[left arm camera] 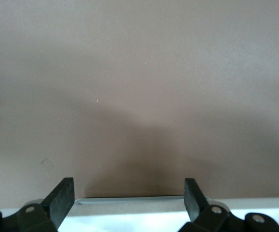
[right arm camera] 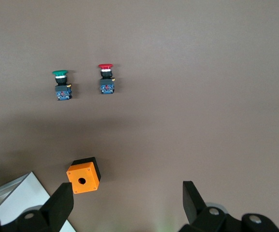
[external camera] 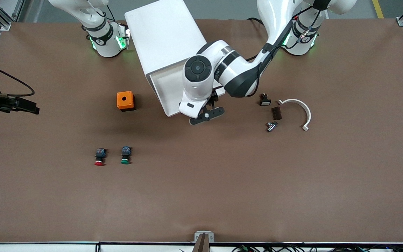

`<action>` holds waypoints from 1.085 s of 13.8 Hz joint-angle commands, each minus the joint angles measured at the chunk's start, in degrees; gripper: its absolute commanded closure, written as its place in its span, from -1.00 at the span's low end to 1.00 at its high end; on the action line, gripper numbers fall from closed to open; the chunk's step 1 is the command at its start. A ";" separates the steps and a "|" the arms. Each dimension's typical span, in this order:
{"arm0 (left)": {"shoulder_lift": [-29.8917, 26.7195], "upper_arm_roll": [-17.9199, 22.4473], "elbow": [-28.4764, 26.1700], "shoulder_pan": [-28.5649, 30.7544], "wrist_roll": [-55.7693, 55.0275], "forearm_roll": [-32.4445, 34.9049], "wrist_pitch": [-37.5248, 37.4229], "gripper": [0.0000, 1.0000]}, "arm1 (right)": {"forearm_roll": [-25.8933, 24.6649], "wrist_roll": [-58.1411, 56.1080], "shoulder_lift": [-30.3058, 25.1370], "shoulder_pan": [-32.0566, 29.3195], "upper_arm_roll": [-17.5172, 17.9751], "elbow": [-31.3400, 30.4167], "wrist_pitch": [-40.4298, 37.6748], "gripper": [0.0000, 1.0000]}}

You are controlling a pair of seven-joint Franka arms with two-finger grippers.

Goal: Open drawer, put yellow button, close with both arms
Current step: 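Push the drawer closed into the white cabinet with the left gripper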

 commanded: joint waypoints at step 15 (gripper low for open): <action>-1.16 0.02 -4.32 -6.60 -6.66 -10.59 -0.69 -1.00 | -0.50 0.27 -0.78 -2.18 0.92 3.49 -2.80 -1.00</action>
